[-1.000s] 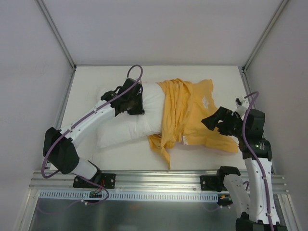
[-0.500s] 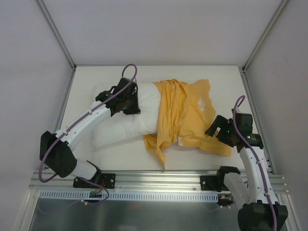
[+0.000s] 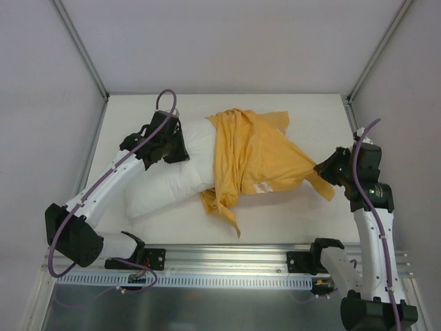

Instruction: Remove the pillowcase from the pillow

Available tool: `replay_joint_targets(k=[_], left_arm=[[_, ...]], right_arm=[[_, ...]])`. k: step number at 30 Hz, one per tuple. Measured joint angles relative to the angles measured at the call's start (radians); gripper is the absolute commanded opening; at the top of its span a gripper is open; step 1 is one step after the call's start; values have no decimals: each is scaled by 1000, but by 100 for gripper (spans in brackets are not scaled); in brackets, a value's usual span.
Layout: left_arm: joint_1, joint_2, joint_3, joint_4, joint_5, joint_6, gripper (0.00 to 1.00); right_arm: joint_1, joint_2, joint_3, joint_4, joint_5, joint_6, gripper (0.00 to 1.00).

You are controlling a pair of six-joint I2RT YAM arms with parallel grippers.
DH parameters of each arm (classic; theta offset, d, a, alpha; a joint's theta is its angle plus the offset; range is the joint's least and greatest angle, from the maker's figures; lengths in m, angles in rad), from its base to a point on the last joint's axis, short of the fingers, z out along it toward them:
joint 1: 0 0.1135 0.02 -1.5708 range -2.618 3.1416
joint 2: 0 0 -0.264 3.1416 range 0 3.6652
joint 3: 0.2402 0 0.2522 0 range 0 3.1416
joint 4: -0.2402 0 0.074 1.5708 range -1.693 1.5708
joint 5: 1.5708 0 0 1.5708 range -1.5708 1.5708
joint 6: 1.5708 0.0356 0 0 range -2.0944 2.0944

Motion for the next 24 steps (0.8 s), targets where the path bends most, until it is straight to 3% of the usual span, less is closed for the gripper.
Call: replay_joint_targets(k=[3, 7, 11, 14, 18, 24], left_arm=[[72, -45, -11, 2, 37, 0, 0], [264, -152, -18, 8, 171, 0, 0], [443, -252, -13, -24, 275, 6, 0], [547, -290, 0, -66, 344, 19, 0], [621, -280, -2, -114, 328, 39, 0], [642, -256, -54, -129, 274, 53, 0]], right_arm=[[-16, 60, 195, -23, -3, 20, 1], [-39, 138, 452, -53, -14, 46, 1], [-68, 172, 590, -60, -12, 52, 1], [-129, 152, 538, -58, -14, 56, 1], [-294, 109, 331, -17, 53, 55, 1], [-472, 111, 72, -24, 59, 54, 1]])
